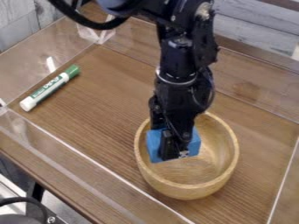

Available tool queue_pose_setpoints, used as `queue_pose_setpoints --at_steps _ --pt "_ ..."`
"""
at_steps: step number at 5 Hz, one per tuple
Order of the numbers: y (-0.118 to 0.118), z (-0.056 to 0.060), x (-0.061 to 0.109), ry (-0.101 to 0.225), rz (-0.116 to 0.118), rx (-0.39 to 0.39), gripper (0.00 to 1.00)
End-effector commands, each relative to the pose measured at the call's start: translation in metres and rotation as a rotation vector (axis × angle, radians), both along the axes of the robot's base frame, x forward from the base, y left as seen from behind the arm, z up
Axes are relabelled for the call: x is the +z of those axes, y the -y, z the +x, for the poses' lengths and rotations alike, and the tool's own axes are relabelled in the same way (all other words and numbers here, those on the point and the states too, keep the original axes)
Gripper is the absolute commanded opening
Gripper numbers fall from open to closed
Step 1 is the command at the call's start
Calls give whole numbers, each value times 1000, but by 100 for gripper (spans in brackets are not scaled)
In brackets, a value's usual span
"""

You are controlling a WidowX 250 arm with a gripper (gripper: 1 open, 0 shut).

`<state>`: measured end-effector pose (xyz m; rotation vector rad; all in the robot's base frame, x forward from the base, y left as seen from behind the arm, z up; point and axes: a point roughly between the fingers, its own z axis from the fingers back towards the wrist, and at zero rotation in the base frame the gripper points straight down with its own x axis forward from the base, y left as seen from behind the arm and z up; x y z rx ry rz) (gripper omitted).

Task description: Remove the blue block from inside the brown bowl and put it on the table

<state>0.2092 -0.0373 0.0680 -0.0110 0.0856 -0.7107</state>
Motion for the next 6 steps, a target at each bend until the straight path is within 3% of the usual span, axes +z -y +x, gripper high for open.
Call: queue_pose_setpoints --at_steps 1,3,6 --pt "-3 10 18 74 -14 9 0" --pt "-29 7 30 79 7 9 0" --pt "-112 -6 26 85 20 -29 0"
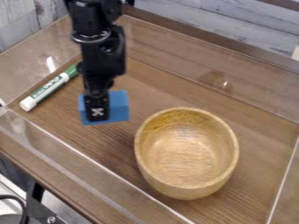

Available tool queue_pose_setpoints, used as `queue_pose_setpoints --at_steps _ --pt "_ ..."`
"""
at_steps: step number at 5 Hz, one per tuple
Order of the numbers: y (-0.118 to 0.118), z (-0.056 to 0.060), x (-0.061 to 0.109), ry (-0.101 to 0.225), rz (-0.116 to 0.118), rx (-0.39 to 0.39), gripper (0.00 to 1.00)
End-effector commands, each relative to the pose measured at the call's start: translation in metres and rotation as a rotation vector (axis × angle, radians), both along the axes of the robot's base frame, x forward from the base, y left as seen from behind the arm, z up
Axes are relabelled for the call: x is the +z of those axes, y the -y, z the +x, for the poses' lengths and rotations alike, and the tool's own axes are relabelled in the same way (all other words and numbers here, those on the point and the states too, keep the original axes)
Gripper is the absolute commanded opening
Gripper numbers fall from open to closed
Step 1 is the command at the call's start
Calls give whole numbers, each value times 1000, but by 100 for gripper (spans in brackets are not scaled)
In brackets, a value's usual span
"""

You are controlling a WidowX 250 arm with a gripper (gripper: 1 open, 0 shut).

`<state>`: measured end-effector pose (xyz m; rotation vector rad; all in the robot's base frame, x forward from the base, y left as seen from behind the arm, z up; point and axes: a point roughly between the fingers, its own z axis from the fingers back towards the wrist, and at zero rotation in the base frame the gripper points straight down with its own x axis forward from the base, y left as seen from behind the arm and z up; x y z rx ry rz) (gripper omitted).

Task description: Remove the blue block from inside the brown bowl and put it on the table

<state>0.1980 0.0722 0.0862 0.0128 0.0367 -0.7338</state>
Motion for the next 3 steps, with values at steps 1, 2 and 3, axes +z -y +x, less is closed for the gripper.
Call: queue_pose_setpoints --at_steps 1,2,3 --pt "-16 4 -1 33 17 0 0" --pt "-24 1 -12 30 18 -5 0" --pt "-24 0 -17 25 12 -8 0"
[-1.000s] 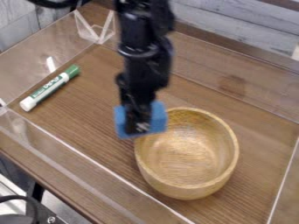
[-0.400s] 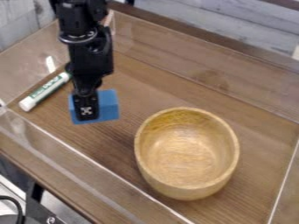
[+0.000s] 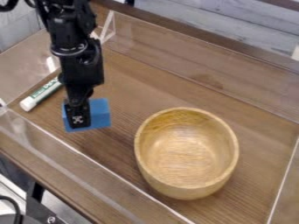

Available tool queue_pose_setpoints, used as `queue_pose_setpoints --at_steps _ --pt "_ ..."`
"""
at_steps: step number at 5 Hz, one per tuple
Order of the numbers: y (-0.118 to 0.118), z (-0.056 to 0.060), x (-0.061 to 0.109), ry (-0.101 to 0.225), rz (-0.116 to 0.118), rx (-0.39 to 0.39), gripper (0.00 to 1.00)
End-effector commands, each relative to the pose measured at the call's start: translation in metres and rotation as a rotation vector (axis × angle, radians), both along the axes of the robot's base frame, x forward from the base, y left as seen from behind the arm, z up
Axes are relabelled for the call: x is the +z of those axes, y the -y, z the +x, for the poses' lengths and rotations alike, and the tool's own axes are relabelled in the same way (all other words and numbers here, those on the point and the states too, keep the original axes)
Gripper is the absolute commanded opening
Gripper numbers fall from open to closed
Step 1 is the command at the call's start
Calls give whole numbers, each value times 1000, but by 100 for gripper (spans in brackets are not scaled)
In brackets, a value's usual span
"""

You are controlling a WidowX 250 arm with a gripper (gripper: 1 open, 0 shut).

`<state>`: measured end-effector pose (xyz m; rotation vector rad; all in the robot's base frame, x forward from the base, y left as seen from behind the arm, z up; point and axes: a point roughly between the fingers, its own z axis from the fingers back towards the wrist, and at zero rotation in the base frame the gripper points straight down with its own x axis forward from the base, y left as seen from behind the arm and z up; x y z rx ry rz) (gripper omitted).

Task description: Remove the blue block from inside the brown bowl and put it on the table

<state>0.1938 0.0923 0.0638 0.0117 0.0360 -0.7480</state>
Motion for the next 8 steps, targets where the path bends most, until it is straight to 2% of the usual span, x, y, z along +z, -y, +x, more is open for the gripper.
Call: queue_pose_setpoints --at_steps 1,2,6,8 --pt "-2 4 2 22 8 2 0" --pt "0 5 -1 17 -1 7 100" --pt "9 20 19 35 -29 59 100" --pt "13 25 30 56 -39 105 100"
